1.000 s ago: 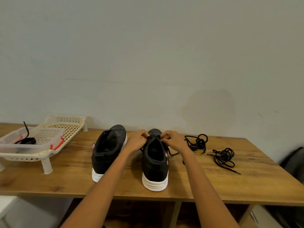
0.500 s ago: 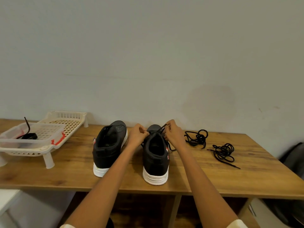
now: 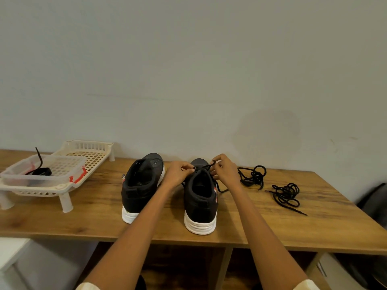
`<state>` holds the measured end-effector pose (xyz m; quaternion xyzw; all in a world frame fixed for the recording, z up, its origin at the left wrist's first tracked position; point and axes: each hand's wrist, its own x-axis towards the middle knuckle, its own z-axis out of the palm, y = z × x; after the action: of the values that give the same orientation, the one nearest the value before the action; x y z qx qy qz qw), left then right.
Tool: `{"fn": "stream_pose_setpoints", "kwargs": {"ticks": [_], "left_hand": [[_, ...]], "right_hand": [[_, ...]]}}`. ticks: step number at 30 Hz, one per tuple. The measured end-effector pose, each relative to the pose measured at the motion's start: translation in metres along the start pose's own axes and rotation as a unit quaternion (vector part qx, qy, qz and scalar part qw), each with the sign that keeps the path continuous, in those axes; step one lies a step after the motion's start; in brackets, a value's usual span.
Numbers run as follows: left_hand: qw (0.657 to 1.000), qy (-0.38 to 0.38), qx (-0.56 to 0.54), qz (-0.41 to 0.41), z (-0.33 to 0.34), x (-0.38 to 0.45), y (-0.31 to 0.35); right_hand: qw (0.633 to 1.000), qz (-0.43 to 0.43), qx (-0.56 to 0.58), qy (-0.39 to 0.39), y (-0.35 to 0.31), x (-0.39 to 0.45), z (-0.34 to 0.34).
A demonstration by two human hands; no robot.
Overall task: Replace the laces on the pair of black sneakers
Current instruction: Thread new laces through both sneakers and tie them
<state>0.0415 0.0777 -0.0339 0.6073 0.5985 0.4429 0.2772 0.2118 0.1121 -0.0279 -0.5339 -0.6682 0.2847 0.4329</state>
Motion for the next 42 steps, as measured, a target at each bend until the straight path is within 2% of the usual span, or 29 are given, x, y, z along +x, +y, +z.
{"fn": "stream_pose_setpoints", "kwargs": {"ticks": [3,8,14,18,20,27,30,34,39,42], "left_hand": [[0.996,0.021,0.089,0.005,-0.001,0.002,0.001],[0.978,0.013,0.206,0.028,-0.001,0.002,0.004],[0.997,0.024,0.073,0.003,-0.006,0.000,0.005],[0.997,-0.061,0.032,0.021,-0.014,0.001,0.005],[0.996,-0.084,0.031,0.024,-0.016,0.000,0.004],[0.990,-0.057,0.123,0.034,-0.015,-0.002,0.012],[0.991,-0.091,0.094,0.012,-0.017,-0.001,0.014],[0.995,-0.072,0.066,-0.026,-0.020,-0.001,0.019],[0.997,-0.072,0.024,-0.022,-0.023,-0.003,0.018],[0.996,-0.064,0.064,0.000,-0.016,-0.005,0.013]], "right_hand": [[0.999,0.014,0.045,-0.025,0.003,-0.002,-0.004],[0.990,-0.028,0.014,-0.134,0.008,-0.004,-0.012],[0.979,-0.083,-0.039,-0.182,0.010,-0.004,-0.012],[0.977,-0.093,-0.057,-0.181,0.005,-0.007,-0.011],[0.977,-0.092,-0.058,-0.182,0.005,-0.006,-0.011],[0.975,-0.097,-0.066,-0.189,0.008,-0.005,-0.011],[0.976,-0.087,-0.065,-0.191,0.010,-0.004,-0.010],[0.978,-0.075,-0.065,-0.185,0.012,-0.003,-0.009],[0.979,-0.073,-0.053,-0.181,0.011,-0.003,-0.007],[0.979,-0.078,-0.064,-0.179,0.010,-0.002,-0.007]]}}
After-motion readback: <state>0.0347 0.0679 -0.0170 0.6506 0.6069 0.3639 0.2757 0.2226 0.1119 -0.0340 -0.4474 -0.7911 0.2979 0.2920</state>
